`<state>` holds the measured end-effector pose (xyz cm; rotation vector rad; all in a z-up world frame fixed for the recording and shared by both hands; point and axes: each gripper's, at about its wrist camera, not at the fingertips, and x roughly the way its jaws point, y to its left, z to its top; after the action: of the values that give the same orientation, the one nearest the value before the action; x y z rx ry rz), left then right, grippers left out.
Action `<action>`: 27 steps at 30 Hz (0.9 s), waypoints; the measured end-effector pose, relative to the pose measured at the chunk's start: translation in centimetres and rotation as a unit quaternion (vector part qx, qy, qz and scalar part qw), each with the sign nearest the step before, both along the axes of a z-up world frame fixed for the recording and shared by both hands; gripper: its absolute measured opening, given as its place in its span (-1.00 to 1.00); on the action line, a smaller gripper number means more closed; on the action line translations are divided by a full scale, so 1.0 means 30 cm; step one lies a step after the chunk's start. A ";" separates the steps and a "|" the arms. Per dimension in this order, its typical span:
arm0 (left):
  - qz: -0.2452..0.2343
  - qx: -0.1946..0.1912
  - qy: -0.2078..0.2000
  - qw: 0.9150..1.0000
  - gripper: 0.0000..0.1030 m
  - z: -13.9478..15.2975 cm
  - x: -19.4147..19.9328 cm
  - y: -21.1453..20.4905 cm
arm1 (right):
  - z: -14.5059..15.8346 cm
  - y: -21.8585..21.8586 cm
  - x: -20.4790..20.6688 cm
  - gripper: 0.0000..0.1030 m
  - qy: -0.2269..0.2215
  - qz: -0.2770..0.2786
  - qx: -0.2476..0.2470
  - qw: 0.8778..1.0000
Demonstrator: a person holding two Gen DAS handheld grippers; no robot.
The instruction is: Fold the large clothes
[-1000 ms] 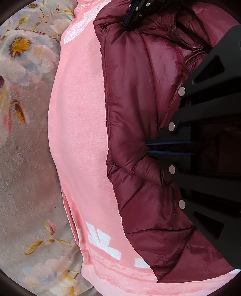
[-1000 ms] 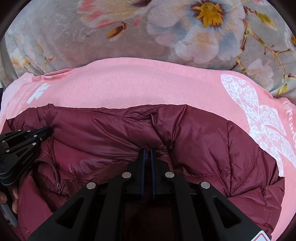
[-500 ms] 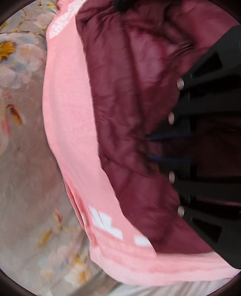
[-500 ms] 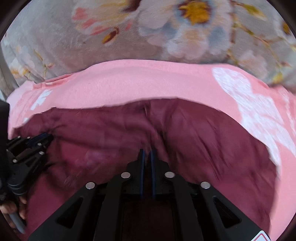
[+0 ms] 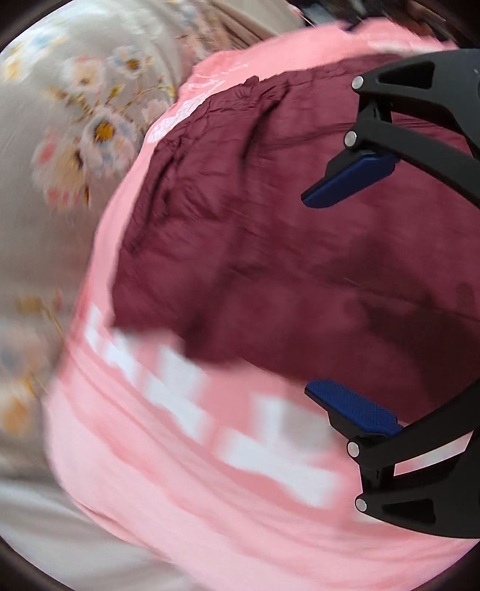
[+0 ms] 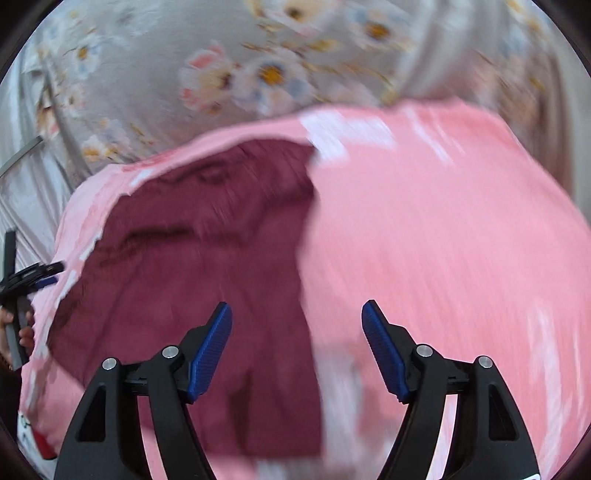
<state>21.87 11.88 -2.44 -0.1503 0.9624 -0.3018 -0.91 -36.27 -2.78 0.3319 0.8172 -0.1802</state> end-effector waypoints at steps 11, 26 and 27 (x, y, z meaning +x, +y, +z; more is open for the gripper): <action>0.097 -0.096 0.050 0.989 0.47 -0.170 -0.185 0.195 | -0.185 0.043 -0.145 0.40 0.004 -0.049 0.141 0.989; 0.065 -0.130 0.004 0.989 -0.91 0.030 -0.387 0.221 | -0.016 0.127 -0.229 -0.92 -0.065 -0.027 0.155 0.985; 0.062 -0.128 -0.002 0.990 -0.91 0.049 -0.410 0.225 | 0.004 0.137 -0.248 -0.92 -0.069 -0.022 0.147 0.987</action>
<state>9.58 18.63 -0.96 -0.4430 0.9046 -0.3112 -8.35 -32.16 -2.67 0.6335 0.6989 -0.0768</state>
